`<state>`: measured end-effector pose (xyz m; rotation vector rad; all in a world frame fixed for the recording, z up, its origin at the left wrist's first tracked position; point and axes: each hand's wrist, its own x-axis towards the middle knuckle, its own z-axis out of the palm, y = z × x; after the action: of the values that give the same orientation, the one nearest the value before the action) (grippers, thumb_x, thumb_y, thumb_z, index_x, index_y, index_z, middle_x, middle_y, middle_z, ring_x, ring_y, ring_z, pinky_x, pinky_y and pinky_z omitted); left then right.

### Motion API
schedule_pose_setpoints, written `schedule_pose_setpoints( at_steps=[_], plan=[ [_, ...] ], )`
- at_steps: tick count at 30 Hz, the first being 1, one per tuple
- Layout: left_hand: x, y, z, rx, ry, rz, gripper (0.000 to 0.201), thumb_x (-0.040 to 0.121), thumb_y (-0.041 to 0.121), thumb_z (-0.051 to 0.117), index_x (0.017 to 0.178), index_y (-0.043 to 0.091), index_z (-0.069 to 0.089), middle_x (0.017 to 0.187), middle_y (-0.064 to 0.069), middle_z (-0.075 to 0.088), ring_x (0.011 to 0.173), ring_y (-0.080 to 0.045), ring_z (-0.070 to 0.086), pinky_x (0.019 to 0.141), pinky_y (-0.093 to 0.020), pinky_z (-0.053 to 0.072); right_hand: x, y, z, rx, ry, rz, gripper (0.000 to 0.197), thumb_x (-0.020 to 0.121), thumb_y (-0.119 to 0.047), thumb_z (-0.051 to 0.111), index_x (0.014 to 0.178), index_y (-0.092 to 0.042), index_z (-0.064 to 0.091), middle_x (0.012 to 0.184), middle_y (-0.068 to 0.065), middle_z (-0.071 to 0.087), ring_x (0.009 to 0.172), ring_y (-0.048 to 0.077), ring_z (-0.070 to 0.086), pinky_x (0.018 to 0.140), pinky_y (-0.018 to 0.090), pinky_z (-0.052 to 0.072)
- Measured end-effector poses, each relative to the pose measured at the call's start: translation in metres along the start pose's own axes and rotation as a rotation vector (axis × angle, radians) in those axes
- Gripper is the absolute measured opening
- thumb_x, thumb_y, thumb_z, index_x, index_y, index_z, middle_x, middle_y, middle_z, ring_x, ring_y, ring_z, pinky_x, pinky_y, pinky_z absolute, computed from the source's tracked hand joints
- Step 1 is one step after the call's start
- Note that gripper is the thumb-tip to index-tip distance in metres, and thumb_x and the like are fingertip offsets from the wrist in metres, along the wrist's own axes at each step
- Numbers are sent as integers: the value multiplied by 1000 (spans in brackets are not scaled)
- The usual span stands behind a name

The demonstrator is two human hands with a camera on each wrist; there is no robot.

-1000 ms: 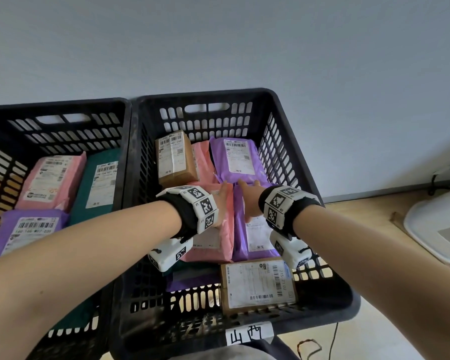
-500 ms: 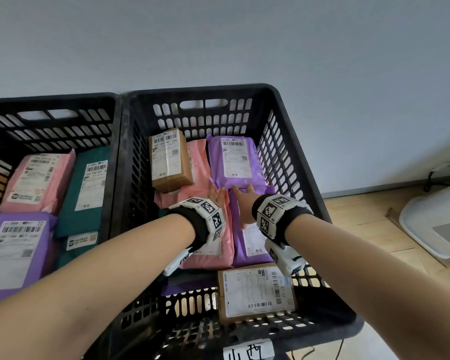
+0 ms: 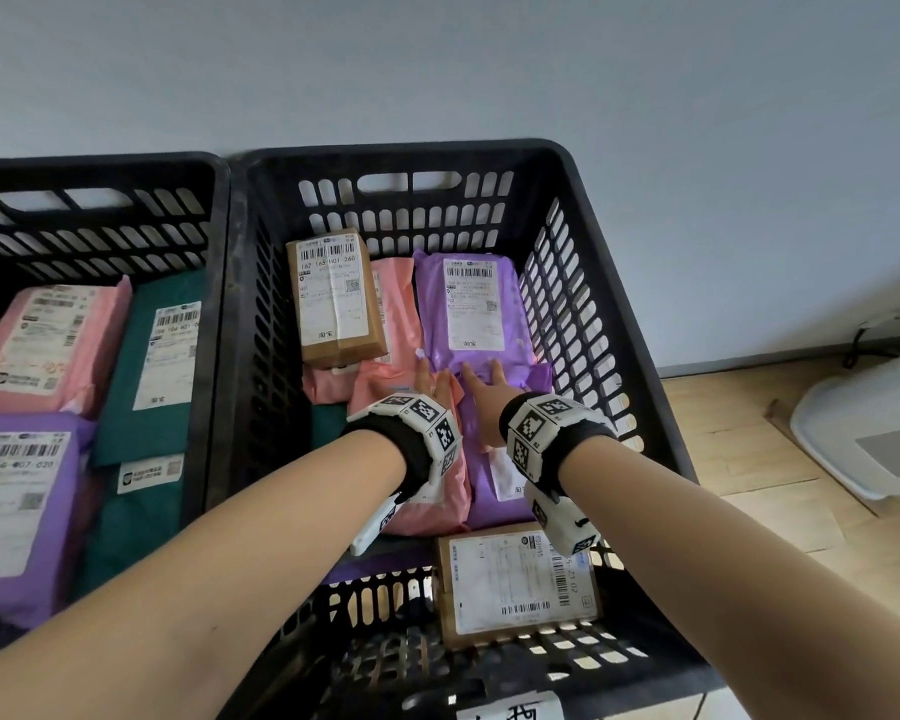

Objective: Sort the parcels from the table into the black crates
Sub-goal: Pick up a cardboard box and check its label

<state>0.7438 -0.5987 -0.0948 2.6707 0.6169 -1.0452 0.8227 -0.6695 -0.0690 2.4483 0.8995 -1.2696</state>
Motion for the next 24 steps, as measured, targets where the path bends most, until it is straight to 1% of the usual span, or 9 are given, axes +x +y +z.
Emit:
schedule_pose_setpoints(
  at_steps=[2, 9, 11, 13, 15, 17, 20, 22, 24],
  plan=[
    [1, -4, 1, -123, 4, 28, 104, 82, 38, 67, 151, 12, -6, 156, -18, -16, 143, -43, 5, 111, -63, 18, 4, -1, 1, 1, 16, -3, 94, 91, -15, 57, 149, -36, -13, 156, 6, -26, 137, 53, 20, 109, 63, 25],
    [-2, -11, 4, -49, 36, 49, 115, 73, 43, 74, 151, 11, -4, 155, -19, -16, 142, -43, 13, 107, -64, 25, 6, 1, 12, 27, 85, -1, 98, 89, -17, 62, 148, -40, -13, 157, 3, -23, 137, 58, 7, 106, 70, 22],
    [-11, -12, -4, -34, 64, 71, 116, 73, 42, 75, 151, 11, -5, 155, -19, -17, 142, -42, 14, 109, -61, 26, 3, 2, 9, 23, 81, 7, 107, 84, -18, 68, 147, -41, -15, 156, 3, -25, 138, 55, 10, 107, 69, 22],
    [-18, -12, -12, -14, 57, 78, 112, 77, 40, 72, 151, 12, -7, 155, -18, -17, 142, -41, 15, 110, -56, 27, -3, 4, 1, 4, 58, 13, 114, 79, -20, 74, 148, -39, -14, 156, 6, -26, 138, 51, 20, 109, 64, 25],
    [-21, -15, -19, 31, 37, 51, 114, 79, 41, 72, 150, 17, -14, 153, -17, -27, 143, -40, 12, 111, -53, 27, -11, 4, -7, -7, 67, 2, 111, 79, -18, 75, 151, -33, -9, 157, 12, -22, 135, 46, 32, 106, 56, 35],
    [-23, -18, -24, 8, 36, 16, 119, 75, 38, 77, 149, 24, -15, 151, -16, -31, 142, -42, 15, 109, -54, 30, -22, 2, -14, -21, 98, -26, 103, 82, -16, 72, 152, -27, -3, 158, 16, -13, 139, 41, 29, 106, 54, 36],
    [-38, -16, -34, 3, 62, 21, 112, 76, 34, 75, 151, 23, -8, 156, -12, -19, 144, -37, 9, 107, -56, 28, -30, 1, -23, -38, 165, -66, 96, 84, -19, 70, 152, -20, 3, 159, 17, 5, 146, 34, 13, 113, 51, 26],
    [-50, -17, -41, 11, 111, 34, 113, 75, 36, 76, 151, 19, -6, 157, -13, -6, 143, -36, 15, 107, -53, 31, -38, 0, -29, -14, 202, -78, 97, 83, -22, 71, 152, -20, 4, 158, 17, 11, 146, 33, 14, 114, 50, 24],
    [-62, -18, -45, -71, 196, 44, 104, 76, 33, 76, 151, 14, 6, 156, -15, 12, 140, -35, 26, 108, -47, 32, -50, -1, -37, -16, 239, -108, 93, 85, -24, 69, 153, -18, 6, 157, 15, 16, 146, 31, 14, 115, 50, 24]
  ],
)
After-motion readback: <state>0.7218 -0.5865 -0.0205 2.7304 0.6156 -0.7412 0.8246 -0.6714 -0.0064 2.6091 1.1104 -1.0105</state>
